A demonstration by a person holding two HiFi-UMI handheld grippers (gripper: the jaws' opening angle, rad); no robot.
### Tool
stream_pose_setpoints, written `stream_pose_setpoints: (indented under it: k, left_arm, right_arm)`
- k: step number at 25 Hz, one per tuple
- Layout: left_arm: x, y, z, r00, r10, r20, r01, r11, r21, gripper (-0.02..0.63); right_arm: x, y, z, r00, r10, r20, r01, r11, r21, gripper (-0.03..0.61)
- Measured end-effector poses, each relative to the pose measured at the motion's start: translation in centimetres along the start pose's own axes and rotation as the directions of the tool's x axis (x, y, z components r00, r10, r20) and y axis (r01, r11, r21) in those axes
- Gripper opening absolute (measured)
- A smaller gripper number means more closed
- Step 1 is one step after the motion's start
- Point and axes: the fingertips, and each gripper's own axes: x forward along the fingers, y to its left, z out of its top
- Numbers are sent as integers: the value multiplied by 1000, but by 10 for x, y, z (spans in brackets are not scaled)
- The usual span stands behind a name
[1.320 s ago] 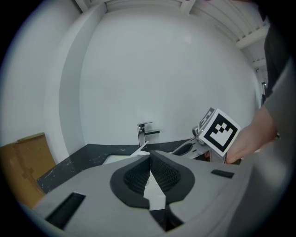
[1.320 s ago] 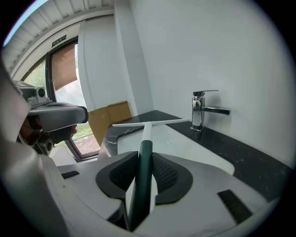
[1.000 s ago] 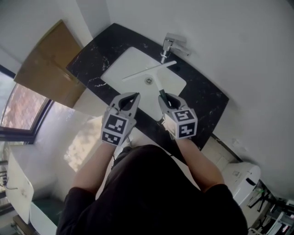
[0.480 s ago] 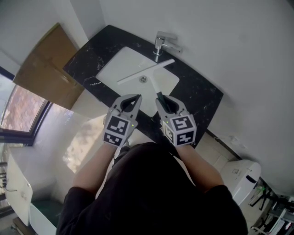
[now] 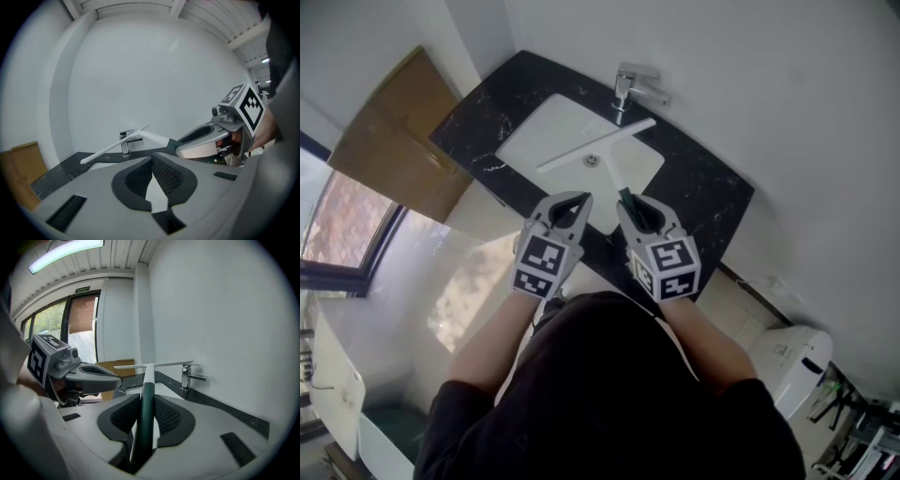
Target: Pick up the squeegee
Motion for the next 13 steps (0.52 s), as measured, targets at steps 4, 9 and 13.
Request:
stream_pose_setpoints:
  k: [4, 9, 13]
  left_arm:
    - [-2, -2, 1, 1000, -1, 1, 1, 1000, 4, 6]
    - [-4, -3, 2, 1000, 0, 3, 0, 1000, 10, 6]
    - [-7, -3, 1, 1000, 1, 3, -1, 1000, 10, 6]
  right_arm:
    - [-3, 3, 2, 1000, 0, 8, 0, 1000, -2, 103]
    - [-5, 4, 3, 1000, -4, 16, 4, 1000, -7, 103]
    - [-7, 8, 5, 1000, 2, 19, -2, 1000, -1, 103]
